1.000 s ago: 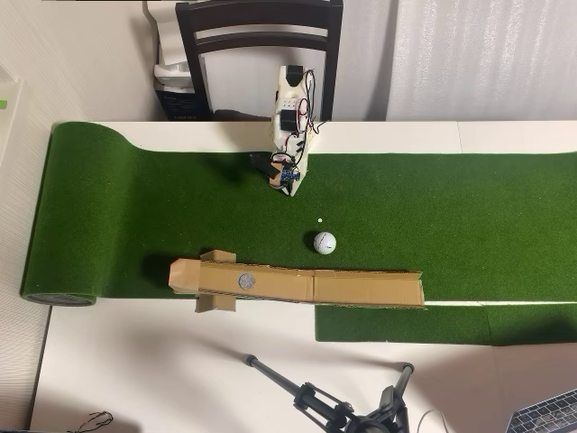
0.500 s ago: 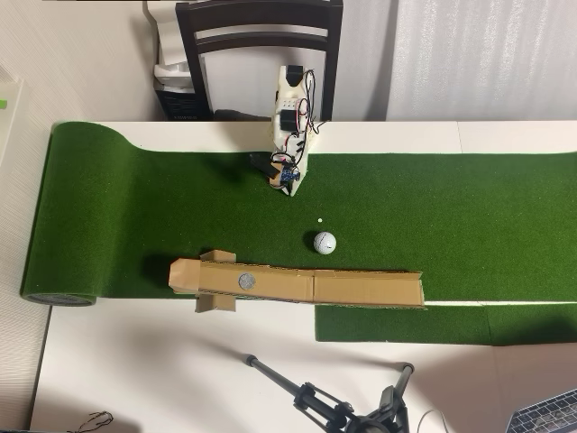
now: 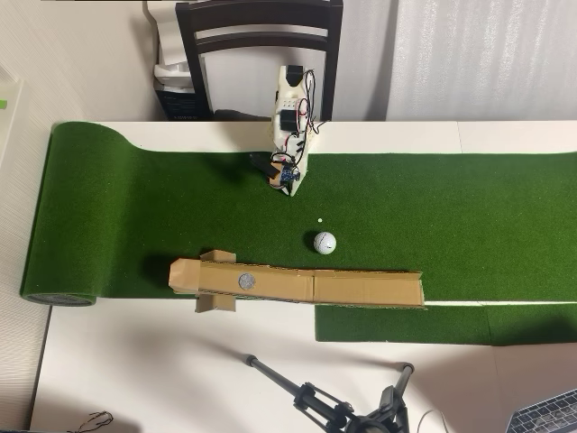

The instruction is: Pick up the golf ball and place it on the gray mark at the back.

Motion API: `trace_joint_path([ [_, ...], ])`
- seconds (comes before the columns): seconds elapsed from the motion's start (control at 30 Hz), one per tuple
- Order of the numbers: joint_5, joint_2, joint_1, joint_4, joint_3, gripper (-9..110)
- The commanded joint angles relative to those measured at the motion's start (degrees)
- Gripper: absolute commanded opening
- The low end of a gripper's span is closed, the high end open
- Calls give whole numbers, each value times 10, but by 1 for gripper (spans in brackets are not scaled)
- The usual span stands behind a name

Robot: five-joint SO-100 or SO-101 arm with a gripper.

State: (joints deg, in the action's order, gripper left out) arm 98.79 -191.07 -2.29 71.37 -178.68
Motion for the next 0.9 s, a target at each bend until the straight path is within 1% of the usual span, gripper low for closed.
trace_joint_path([
  [0.0, -3, -52, -2, 2, -44, 0],
  [0.53, 4, -52, 0, 0, -44, 0],
  [0.7, 4, -52, 2, -1, -12, 0],
  [0.77, 3, -49, 2, 0, 17, 4],
  [0.87, -4, -43, 3, 9, 54, 17],
])
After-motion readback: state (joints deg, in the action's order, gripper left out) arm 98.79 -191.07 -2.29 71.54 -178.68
